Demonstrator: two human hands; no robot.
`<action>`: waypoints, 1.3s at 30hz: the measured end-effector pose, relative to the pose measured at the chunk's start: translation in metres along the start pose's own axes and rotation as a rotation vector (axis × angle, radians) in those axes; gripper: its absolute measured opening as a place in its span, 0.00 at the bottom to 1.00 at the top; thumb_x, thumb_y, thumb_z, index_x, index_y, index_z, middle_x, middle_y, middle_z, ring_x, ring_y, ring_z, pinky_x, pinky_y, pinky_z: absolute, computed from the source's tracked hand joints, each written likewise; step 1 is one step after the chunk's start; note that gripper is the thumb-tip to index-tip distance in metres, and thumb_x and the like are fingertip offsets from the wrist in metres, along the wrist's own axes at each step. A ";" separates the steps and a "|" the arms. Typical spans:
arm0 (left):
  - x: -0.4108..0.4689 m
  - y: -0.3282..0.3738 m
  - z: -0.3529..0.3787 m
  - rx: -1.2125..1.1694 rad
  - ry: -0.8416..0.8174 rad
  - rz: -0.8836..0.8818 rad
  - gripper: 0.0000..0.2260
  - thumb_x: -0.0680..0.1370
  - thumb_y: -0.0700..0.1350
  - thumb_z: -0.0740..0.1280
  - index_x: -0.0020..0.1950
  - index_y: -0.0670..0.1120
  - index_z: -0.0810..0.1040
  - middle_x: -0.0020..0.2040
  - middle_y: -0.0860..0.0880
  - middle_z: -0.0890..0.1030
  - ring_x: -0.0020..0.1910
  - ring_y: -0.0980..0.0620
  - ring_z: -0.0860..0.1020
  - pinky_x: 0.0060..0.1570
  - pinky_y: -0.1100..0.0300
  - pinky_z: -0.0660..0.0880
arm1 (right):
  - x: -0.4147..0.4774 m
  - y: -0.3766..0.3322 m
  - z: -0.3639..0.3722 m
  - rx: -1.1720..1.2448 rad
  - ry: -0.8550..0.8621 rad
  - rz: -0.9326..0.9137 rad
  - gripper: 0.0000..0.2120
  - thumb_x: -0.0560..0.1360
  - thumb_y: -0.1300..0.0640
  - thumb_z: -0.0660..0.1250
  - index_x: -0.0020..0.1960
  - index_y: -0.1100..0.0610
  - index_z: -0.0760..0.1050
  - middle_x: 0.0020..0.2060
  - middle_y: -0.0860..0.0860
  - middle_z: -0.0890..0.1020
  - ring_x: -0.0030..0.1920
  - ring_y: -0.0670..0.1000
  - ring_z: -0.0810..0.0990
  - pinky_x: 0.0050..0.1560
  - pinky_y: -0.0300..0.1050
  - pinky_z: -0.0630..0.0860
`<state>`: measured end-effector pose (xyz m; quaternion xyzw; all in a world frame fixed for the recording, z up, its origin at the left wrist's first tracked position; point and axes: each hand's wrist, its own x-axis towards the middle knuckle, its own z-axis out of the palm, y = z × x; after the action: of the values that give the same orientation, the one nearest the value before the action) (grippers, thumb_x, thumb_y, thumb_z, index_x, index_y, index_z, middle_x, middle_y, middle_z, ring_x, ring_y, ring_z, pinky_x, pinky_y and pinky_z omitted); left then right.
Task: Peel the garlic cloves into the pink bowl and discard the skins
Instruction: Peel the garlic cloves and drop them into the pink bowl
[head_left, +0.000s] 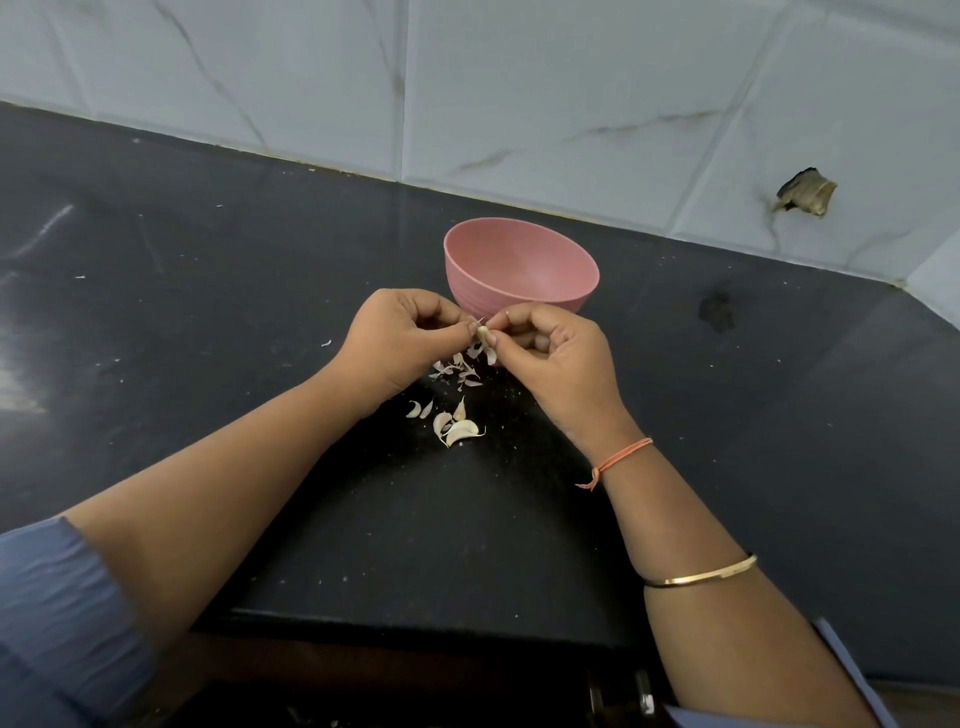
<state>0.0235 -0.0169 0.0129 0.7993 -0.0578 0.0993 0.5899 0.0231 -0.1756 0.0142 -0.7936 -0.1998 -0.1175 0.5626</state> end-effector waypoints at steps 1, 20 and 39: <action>0.000 0.000 0.001 -0.006 0.007 -0.006 0.01 0.72 0.42 0.72 0.41 0.45 0.83 0.38 0.44 0.83 0.34 0.55 0.76 0.39 0.60 0.75 | 0.000 0.000 0.001 0.000 0.006 -0.004 0.04 0.72 0.66 0.70 0.46 0.61 0.80 0.39 0.50 0.83 0.39 0.43 0.82 0.43 0.35 0.79; 0.001 0.002 -0.001 0.017 0.011 -0.057 0.04 0.72 0.46 0.72 0.39 0.45 0.83 0.35 0.43 0.81 0.32 0.52 0.74 0.41 0.51 0.78 | 0.003 -0.002 0.001 0.175 0.047 0.025 0.10 0.75 0.69 0.65 0.47 0.57 0.80 0.42 0.50 0.82 0.42 0.46 0.80 0.40 0.37 0.79; -0.002 0.000 0.002 0.037 -0.076 -0.008 0.04 0.75 0.41 0.68 0.42 0.47 0.83 0.33 0.54 0.84 0.33 0.56 0.80 0.41 0.62 0.79 | 0.003 -0.002 -0.001 0.109 0.012 0.057 0.06 0.73 0.66 0.68 0.47 0.58 0.80 0.40 0.48 0.82 0.40 0.42 0.80 0.43 0.35 0.78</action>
<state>0.0220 -0.0192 0.0117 0.8134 -0.0749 0.0674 0.5729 0.0244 -0.1753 0.0175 -0.7663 -0.1798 -0.0953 0.6095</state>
